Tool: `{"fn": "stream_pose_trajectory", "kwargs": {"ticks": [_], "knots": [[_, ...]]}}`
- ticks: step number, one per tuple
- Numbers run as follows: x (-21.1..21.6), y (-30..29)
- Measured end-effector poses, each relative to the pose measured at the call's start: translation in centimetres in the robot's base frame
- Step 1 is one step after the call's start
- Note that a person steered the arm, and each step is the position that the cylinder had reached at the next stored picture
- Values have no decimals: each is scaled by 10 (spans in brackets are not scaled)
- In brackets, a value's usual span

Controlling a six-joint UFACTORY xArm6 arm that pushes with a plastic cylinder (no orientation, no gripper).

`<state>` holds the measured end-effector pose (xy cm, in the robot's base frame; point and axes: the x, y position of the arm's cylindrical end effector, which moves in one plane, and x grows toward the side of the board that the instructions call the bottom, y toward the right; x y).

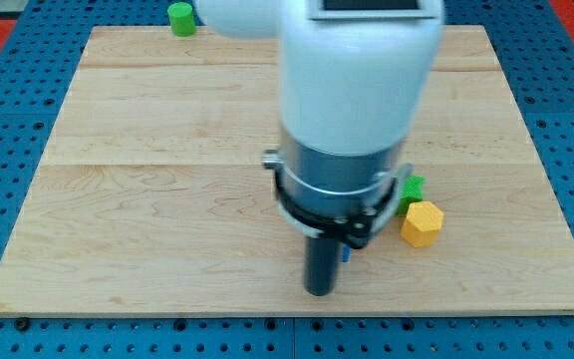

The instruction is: Place the red star at the bottom of the yellow heart

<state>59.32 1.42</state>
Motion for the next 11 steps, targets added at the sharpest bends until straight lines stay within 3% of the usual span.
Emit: {"fn": "stream_pose_trajectory", "kwargs": {"ticks": [1, 4, 8, 10, 11], "knots": [[-7, -27], [-66, 8], [-62, 35], [-58, -49], [-80, -64]]}}
